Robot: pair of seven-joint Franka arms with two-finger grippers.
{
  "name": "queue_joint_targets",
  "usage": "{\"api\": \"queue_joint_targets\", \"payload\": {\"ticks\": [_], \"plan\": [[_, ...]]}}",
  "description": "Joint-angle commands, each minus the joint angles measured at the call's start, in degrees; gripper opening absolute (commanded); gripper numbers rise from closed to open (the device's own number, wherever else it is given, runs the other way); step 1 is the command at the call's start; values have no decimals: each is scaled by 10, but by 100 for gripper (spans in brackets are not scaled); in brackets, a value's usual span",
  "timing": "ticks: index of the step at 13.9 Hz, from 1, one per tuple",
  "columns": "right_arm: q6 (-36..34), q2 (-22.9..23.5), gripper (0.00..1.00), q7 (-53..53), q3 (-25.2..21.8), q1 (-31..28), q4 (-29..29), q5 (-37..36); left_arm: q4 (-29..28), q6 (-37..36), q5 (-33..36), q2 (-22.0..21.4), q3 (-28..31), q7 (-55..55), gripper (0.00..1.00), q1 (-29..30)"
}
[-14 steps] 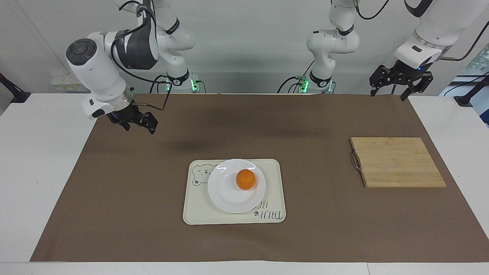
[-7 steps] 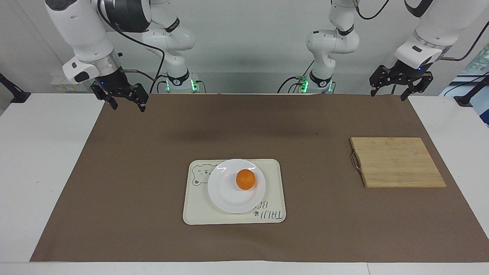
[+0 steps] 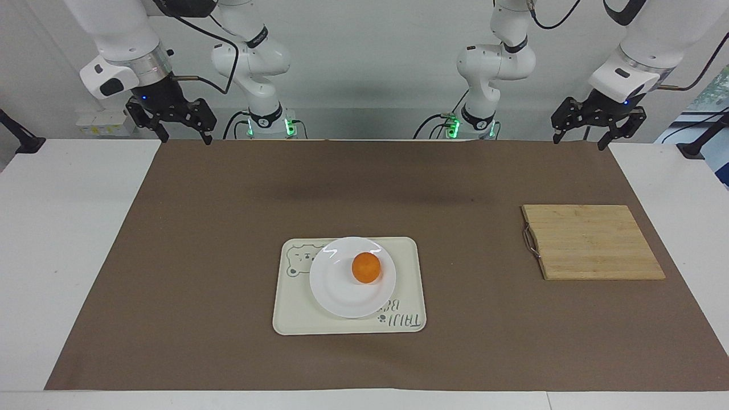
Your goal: Place orange and plate with both arms
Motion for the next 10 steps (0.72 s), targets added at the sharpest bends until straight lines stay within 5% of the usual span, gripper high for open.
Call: {"api": "queue_joint_targets", "payload": {"ticks": [1, 10], "plan": [[-1, -14, 100, -15, 5, -4, -19, -4, -6, 0, -2, -9, -2, -5, 100, 6], [-16, -15, 100, -43, 1, -5, -8, -20, -8, -3, -1, -10, -2, -3, 100, 5]]}}
